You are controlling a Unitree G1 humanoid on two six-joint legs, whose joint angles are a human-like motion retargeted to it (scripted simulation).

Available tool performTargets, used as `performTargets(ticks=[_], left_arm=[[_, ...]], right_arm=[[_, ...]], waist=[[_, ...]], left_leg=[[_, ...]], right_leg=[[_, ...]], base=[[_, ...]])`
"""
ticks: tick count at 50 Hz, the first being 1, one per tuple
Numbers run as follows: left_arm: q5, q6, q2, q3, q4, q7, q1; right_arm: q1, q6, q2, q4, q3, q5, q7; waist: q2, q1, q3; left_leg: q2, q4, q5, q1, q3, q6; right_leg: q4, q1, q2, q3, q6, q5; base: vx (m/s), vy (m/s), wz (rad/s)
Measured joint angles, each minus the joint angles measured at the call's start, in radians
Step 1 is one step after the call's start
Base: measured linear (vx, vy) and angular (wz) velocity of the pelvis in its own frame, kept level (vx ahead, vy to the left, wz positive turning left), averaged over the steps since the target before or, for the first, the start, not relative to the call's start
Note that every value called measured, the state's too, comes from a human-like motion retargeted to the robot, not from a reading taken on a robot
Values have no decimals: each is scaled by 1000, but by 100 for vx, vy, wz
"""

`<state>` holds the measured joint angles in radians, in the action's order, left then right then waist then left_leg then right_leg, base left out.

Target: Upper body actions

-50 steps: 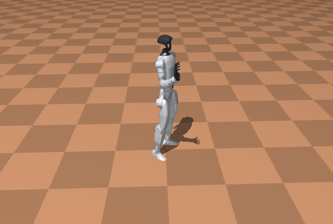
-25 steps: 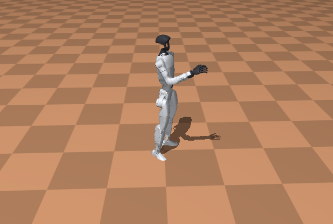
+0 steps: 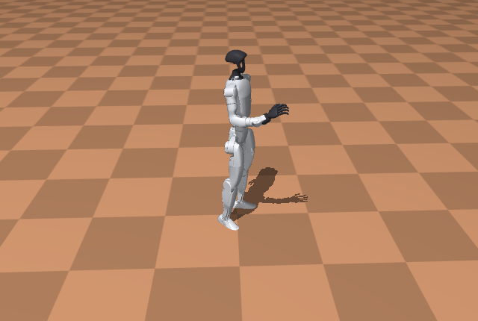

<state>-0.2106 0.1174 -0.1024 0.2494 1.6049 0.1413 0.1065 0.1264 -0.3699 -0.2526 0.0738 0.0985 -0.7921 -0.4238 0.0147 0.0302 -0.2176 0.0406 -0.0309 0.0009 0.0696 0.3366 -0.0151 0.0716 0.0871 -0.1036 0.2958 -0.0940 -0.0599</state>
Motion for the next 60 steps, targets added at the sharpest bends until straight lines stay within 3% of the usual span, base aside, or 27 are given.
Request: performTargets(ticks=[7, 14, 16, 20, 25, 27, 30, 33, 36, 39, 50, 60], left_arm=[[17, -4, 4, -5, 2, 5, 4], [20, -5, 8, -20, -3, 10, 5], [17, -6, 10, -24, -5, 8, 10], [20, -5, 13, -32, -5, 8, 14], [19, -1, 9, -63, -6, 9, 0], [13, -1, 7, -69, -12, 9, -2], [13, -4, 6, -79, -18, 8, 1], [37, -10, 10, -73, -11, 4, 7], [59, -12, 14, -64, -6, 7, 11], [61, -10, 14, -59, -8, 12, 8], [26, -7, 2, -97, -16, 3, -2], [34, -6, 0, -89, -10, 2, 3]], right_arm=[[-180, 43, 41, 363, 9, -110, 163], [-194, 380, 47, 832, 31, -447, 377], [-175, 441, 79, 1026, 19, -502, 393], [-107, 504, 144, 1513, -64, -350, 327], [-156, 661, 116, 1626, 2, 24, 662], [-181, 638, 120, 1626, -54, 109, 666], [-187, 546, 122, 1626, -112, 217, 559], [-173, 461, 114, 1625, -117, 127, 490], [-163, 461, 104, 1603, -84, 14, 516], [-156, 472, 102, 1587, -70, -37, 533], [-168, 513, 135, 1575, -59, -28, 428], [-165, 497, 127, 1586, -74, -10, 468]], waist=[[1, -14, 13], [2, -13, 23], [4, -12, 18], [7, -10, 16], [-10, 52, 31], [-27, 97, 34], [-28, 70, 43], [-11, -5, 45], [3, -52, 50], [-1, -22, 52], [-25, 8, 64], [-20, -5, 52]], left_leg=[[5, 7, 2, 6, -15, -11], [14, 15, 4, 13, -18, -25], [14, 16, 4, 16, -17, -26], [17, 18, 5, 19, -16, -30], [24, 25, 3, 14, 14, -42], [19, 25, 0, 13, 52, -45], [12, 25, 6, 18, 18, -44], [9, 27, 13, 30, -46, -45], [12, 27, 15, 32, -81, -46], [19, 27, 11, 25, -44, -47], [2, 18, 15, 8, -20, -36], [4, 17, 12, 6, -33, -33]], right_leg=[[-1, -4, -10, 13, -2, 1], [-1, -1, -19, 14, -3, -1], [-1, 3, -19, 13, -3, -2], [-1, 7, -22, 12, -3, -3], [8, 11, -28, -21, -3, 3], [0, 9, -20, -55, 7, 9], [3, 16, -28, -24, 12, -1], [-4, 7, -39, 39, 6, -8], [-12, -4, -44, 75, -2, -14], [0, 6, -42, 38, -5, -7], [-12, 0, -18, 23, 26, -14], [-8, -4, -21, 37, 15, -10]], base=[[0, -1, 2], [0, 0, 0], [0, 0, 0], [0, 0, 0], [-1, -2, -32], [-3, -5, -73], [-3, -6, 50], [-5, -1, 101], [-5, 0, 54], [-2, -1, -53], [1, -1, -8], [1, 0, 4]])
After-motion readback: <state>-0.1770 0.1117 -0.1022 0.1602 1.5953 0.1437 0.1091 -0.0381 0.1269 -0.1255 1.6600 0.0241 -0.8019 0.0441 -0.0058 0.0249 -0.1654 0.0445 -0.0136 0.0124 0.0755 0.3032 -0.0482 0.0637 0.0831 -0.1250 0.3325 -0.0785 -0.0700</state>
